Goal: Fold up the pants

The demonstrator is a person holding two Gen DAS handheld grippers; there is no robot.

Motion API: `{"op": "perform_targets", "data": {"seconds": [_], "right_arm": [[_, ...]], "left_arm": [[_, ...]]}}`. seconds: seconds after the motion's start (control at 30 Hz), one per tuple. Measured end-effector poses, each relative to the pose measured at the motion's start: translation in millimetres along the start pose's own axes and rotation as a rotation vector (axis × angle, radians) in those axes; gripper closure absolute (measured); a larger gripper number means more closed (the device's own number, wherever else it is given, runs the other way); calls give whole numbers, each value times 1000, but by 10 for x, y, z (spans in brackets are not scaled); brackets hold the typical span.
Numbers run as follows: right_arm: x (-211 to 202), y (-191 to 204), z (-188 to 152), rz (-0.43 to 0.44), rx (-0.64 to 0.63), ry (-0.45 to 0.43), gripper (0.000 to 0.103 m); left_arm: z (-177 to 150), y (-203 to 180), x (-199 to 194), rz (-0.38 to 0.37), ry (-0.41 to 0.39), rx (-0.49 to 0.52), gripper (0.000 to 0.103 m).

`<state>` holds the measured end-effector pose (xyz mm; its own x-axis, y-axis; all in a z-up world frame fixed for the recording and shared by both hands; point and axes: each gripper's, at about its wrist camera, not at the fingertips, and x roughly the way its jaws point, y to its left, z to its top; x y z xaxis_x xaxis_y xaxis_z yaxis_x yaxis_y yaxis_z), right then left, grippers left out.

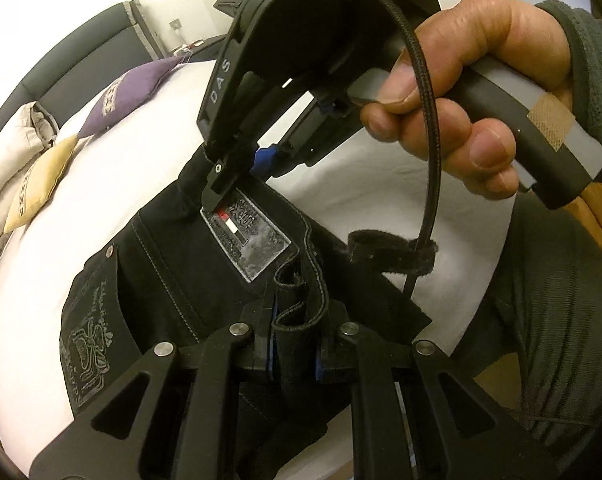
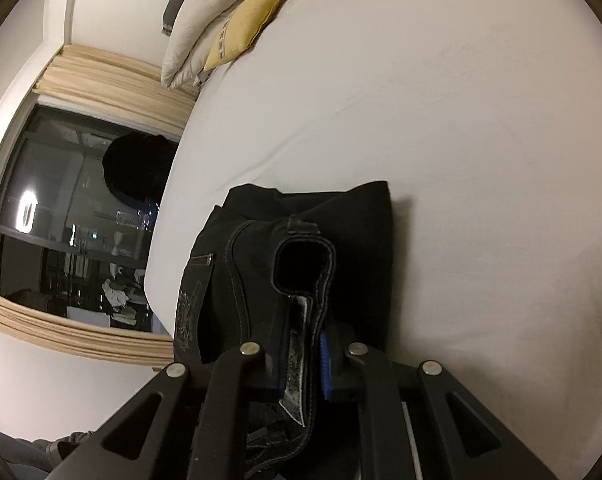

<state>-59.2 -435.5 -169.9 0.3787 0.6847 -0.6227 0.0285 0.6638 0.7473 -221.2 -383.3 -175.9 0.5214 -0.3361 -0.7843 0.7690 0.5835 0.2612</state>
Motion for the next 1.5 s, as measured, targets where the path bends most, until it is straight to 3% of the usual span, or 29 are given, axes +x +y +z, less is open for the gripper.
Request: {"op": "perform_targets", "data": {"seconds": [0.17, 0.33, 0.43, 0.53, 0.6, 0.63, 0.83, 0.97, 1.07, 1.2, 1.27, 1.33, 1.37, 1.43, 1.5], "right_arm": [[-2, -2, 11, -16, -17, 7, 89], [76, -214, 15, 17, 24, 25, 89], [40, -193, 4, 38, 20, 22, 78], [-91, -191, 3, 47, 31, -2, 67], [-192, -185, -2, 37, 34, -30, 59], [-254, -188, -9, 30, 41, -45, 54], [-700, -46, -115, 10, 15, -126, 53], [-846, 316, -241, 121, -54, -146, 53], [-629, 499, -400, 256, -63, -121, 53], [-119, 439, -691, 262, -18, -23, 53], [119, 276, -850, 186, 23, 23, 58], [156, 32, -977, 175, 70, -5, 96], [121, -66, -1009, 181, 103, -19, 102], [17, -189, -1063, 205, 146, -41, 103], [-157, -187, -1062, 138, 122, -59, 100]], "left_arm": [[-34, -106, 128, 17, -16, 53, 91], [-366, -342, 97, 74, -66, 172, 86], [-434, -430, 54, 80, -96, 197, 81], [-540, -486, -45, 69, -138, 230, 68], [-626, -462, -127, 52, -179, 219, 36], [-652, -464, -193, 47, -197, 212, 34], [-941, -110, -726, 26, -234, 80, 34], [-1024, 644, -888, 77, -225, -103, 31], [-1036, 1086, -693, 87, -151, -243, 31], [-1081, 1411, -309, 23, 21, -405, 31], [-1161, 1394, -158, 32, 90, -395, 31], [-1238, 1392, -113, 28, 109, -427, 30], [-1250, 1412, -113, 26, 116, -443, 30], [-1236, 1425, -111, 32, 135, -448, 30], [-1240, 1432, -81, 40, 148, -449, 30]]}}
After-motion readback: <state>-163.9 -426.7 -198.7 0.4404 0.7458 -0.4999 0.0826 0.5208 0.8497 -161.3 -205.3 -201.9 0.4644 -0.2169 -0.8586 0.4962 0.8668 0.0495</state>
